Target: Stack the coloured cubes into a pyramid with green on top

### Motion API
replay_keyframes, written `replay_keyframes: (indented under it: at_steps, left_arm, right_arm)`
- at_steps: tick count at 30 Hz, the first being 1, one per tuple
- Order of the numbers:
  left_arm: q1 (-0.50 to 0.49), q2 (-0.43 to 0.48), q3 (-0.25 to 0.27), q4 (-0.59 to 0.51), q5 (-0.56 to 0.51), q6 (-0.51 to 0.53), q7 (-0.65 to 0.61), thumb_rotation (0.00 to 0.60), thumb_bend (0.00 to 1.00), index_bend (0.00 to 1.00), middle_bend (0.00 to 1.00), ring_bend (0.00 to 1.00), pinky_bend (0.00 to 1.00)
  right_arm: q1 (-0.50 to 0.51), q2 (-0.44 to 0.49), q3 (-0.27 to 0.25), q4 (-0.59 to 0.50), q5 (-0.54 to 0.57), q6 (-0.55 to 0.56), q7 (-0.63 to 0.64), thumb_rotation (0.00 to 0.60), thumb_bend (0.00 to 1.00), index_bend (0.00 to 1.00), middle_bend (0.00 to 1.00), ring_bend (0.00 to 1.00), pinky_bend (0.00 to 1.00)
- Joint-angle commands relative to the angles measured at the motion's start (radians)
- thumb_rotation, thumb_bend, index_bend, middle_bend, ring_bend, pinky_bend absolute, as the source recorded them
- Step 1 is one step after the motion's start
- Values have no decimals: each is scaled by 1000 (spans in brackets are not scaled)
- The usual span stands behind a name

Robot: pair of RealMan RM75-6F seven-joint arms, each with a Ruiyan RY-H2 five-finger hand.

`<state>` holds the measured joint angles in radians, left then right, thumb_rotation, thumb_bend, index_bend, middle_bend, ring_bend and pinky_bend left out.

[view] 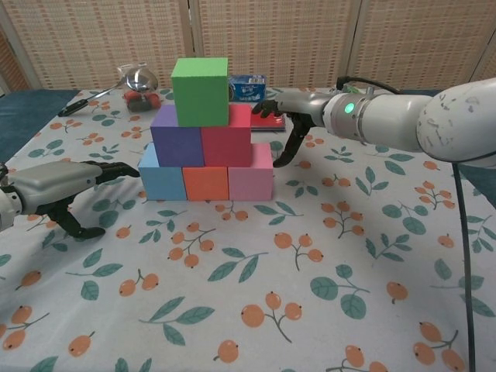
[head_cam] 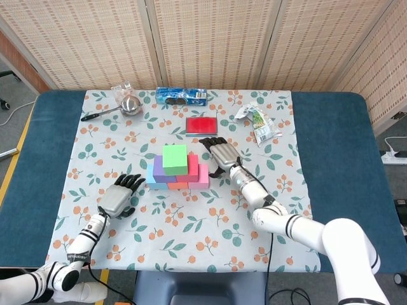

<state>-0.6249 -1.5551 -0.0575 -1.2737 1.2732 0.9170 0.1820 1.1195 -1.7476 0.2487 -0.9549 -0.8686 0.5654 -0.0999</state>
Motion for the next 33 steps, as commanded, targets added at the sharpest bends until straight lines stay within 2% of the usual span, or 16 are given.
replay_keyframes:
  at_steps: [1,16,25,33]
  left_arm:
    - [-4,-4,-2,3,2,-4,-2,600,310,0,0,0,0]
    - [-19,-20,-7,15,14,-19,-7,600,310,0,0,0,0]
    - [-16,-16,-6,15,14,-16,-8,600,309,0,0,0,0]
    - [4,5,0,-9,17,10,-9,600,310,0,0,0,0]
  right_arm:
    - [3,-22,10,26,-18,-5,19,600,0,0,37,0,0]
    - [4,-64,35,89,-88,-15,66,600,0,0,38,0,0]
    - [0,-57,37,85,-99,-22,61,600,0,0,37,0,0]
    - [-17,-16,31,30,-79,-15,24,600,0,0,38,0,0]
